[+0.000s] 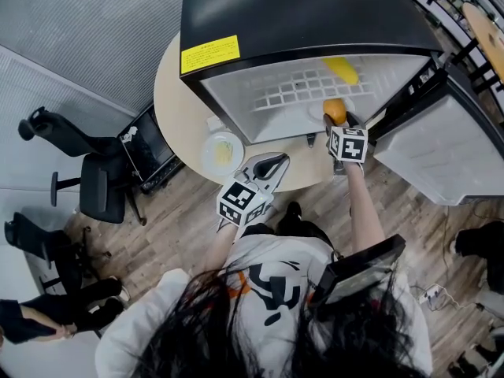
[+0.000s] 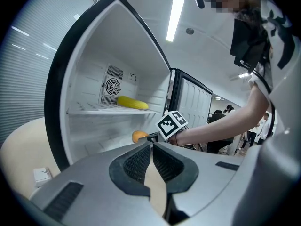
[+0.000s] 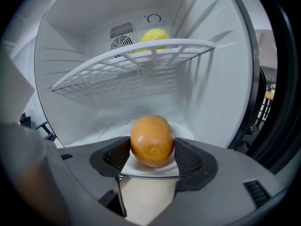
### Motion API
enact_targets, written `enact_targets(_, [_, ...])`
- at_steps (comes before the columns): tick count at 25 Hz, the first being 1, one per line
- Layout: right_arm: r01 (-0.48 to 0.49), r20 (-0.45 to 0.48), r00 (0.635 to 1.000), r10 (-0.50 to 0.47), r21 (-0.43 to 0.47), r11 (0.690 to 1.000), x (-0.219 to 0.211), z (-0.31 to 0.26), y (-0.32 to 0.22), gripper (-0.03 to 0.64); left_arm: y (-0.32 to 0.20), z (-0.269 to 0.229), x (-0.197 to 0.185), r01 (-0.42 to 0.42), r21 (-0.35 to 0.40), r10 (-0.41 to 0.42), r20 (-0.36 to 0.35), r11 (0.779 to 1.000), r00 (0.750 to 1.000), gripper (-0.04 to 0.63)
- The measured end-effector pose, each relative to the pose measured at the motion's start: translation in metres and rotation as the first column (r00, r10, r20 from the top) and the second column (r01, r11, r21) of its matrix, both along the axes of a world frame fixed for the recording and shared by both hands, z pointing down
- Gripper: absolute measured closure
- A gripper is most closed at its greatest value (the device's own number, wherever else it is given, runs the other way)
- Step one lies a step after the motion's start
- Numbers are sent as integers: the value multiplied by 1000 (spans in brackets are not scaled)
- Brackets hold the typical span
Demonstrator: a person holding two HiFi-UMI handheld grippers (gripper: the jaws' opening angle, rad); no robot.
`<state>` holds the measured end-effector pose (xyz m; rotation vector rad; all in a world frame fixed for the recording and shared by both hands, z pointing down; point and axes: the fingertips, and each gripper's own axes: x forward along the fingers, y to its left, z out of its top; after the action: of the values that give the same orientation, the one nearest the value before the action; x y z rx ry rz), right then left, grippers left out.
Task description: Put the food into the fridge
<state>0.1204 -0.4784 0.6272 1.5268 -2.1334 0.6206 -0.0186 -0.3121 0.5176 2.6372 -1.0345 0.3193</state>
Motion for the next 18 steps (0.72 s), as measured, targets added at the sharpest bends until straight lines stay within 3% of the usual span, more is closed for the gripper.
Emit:
enact_targets(6, [-3, 18, 1000, 4, -40, 999, -4, 5, 4, 314, 0, 1, -9, 17, -2, -17, 3, 1000, 1000, 584])
enact_targets(18, [-45, 81, 996, 45, -4, 999, -1, -19, 23, 290, -3, -5, -19, 34, 13, -34, -5, 999, 999, 584])
